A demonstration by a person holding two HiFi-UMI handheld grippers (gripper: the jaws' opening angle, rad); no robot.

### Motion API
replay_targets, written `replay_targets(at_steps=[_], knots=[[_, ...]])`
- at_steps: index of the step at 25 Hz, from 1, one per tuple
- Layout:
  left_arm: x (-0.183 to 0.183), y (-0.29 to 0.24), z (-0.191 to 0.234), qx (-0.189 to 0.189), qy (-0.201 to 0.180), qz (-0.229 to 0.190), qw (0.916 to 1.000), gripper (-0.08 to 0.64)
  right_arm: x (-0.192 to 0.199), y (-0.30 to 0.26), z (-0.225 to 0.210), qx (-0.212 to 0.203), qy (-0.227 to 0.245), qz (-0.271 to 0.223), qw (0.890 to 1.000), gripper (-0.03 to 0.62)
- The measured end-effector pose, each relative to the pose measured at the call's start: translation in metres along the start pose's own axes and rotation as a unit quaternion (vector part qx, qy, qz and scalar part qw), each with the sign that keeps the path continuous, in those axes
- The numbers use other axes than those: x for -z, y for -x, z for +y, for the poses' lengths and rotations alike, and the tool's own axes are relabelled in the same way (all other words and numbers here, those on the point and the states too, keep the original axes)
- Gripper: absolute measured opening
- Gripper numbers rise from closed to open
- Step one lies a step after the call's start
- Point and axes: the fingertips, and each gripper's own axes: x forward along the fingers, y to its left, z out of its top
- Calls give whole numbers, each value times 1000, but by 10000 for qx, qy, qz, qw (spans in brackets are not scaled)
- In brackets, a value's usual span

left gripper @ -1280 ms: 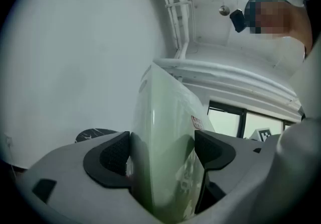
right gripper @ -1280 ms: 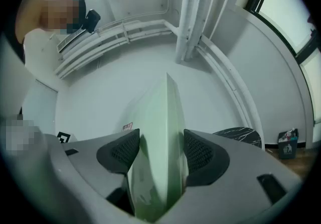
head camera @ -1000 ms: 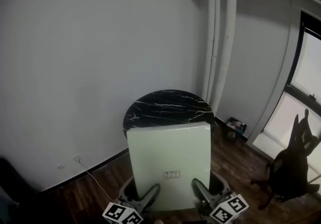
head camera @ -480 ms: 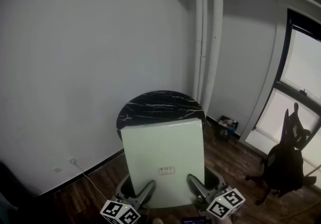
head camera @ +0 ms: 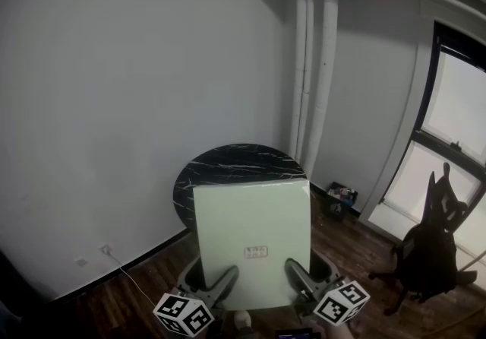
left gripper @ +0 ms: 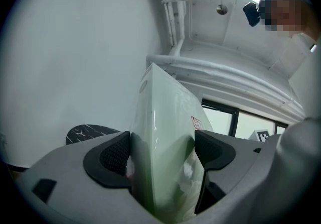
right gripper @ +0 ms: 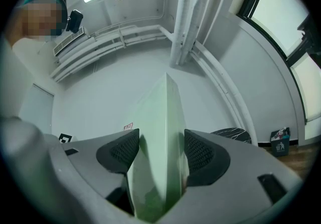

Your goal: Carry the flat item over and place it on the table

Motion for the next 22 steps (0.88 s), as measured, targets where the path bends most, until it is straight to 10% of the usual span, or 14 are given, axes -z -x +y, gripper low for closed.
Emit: replay_targets(at_steps=[22], knots=[[-62,-179,199,-76,128,118,9998,394,9,-256,-100,105,-119,118,9998,237]])
